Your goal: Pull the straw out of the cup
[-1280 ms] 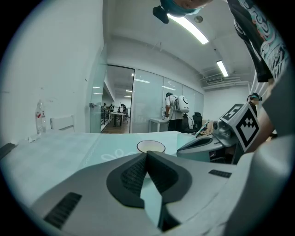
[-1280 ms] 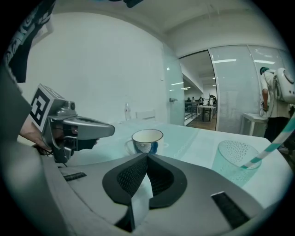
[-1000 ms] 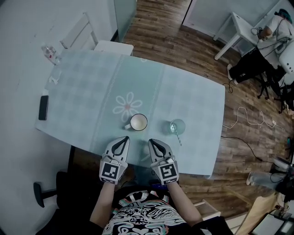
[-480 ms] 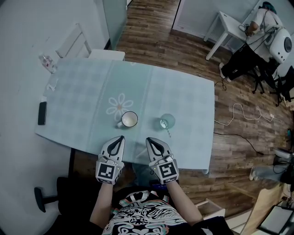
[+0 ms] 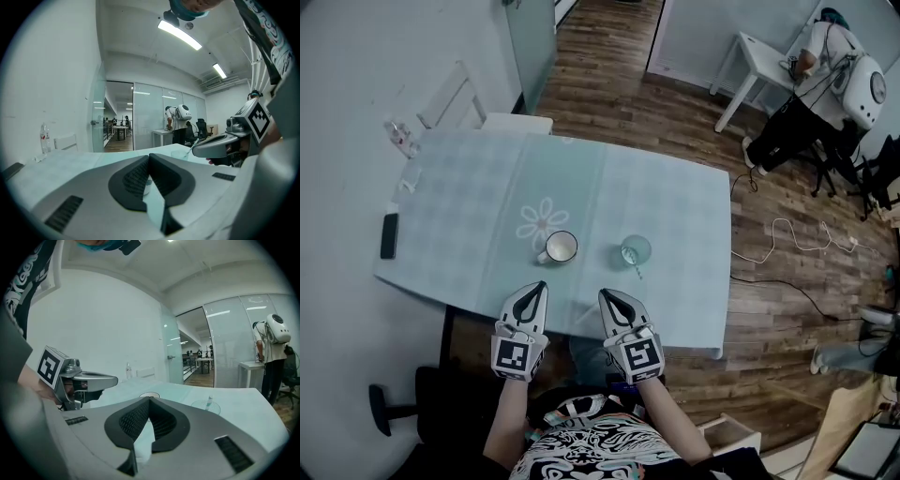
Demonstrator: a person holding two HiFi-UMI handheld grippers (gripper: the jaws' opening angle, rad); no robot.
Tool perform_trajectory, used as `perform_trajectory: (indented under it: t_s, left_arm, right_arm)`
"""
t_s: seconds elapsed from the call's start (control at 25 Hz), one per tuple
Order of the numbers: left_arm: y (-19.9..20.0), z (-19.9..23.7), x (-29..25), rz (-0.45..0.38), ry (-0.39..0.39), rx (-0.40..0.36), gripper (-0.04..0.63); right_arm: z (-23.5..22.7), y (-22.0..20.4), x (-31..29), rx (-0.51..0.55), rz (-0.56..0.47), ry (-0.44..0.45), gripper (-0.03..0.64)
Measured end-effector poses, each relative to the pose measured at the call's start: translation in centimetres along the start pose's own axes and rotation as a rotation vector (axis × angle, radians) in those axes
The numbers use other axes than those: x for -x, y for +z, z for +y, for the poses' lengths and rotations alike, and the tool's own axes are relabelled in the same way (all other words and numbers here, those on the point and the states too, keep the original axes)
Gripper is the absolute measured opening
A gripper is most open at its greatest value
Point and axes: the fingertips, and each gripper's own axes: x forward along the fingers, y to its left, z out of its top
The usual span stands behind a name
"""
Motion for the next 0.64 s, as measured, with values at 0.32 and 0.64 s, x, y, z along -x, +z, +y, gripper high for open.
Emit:
perform_trajectory:
  t_s: [0.32, 0.64]
  left_arm:
    - [0.16, 0.22, 0.24, -0.013, 0.003, -0.008, 0.008]
    - [0.06, 0.82, 0.17, -0.014, 0.004, -0.011, 0.009]
  right_arm:
    - [-0.10, 0.30, -0.34, 0.000, -0.011, 0.000, 0.028]
    - [0.18, 0.62, -0.67, -0.026, -0.031, 0.012, 0.028]
